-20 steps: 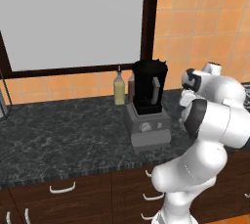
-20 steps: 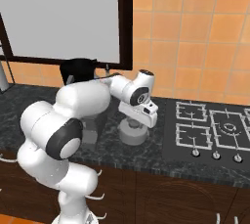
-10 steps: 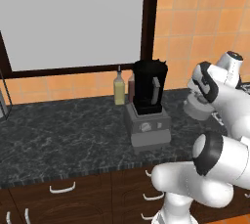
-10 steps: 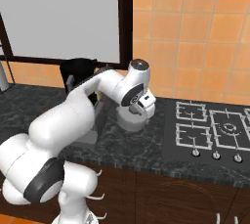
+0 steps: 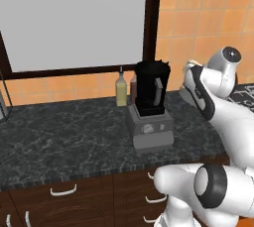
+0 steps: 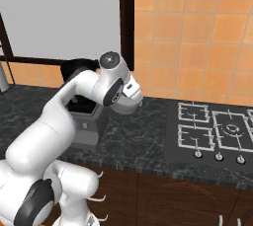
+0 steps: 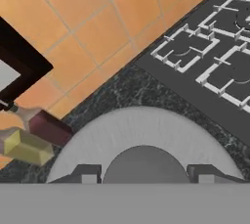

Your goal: Close the lid blender by securely placing the lid on top.

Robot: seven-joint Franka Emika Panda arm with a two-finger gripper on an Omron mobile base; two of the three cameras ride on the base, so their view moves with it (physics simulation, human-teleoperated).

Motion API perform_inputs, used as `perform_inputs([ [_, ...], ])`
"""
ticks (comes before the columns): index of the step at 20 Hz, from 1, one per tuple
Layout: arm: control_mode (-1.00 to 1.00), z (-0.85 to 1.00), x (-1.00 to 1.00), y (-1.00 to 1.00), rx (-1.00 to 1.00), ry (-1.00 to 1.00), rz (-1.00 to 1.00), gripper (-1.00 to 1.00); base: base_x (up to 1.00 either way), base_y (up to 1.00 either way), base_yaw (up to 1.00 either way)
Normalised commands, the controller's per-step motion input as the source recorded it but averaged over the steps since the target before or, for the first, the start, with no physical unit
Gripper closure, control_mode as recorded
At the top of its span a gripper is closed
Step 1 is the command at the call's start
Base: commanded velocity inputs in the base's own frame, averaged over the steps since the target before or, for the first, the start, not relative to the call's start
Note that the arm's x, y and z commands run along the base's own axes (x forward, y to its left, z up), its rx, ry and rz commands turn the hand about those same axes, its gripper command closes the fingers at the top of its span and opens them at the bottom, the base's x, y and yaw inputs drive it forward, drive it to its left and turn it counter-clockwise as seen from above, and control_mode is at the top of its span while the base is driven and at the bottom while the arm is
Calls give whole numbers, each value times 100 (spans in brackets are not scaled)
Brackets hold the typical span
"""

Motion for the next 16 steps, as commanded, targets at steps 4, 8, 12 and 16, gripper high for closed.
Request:
perform_inputs([
  [4,-100,100,0,21,-12,-17,-12,100,0,0,0],
  [8,-100,100,-18,0,-2,-2,-11,100,0,0,0],
  [12,-100,100,0,0,0,-2,-3,100,0,0,0],
  [16,-100,100,0,0,0,-2,0,100,0,0,0],
])
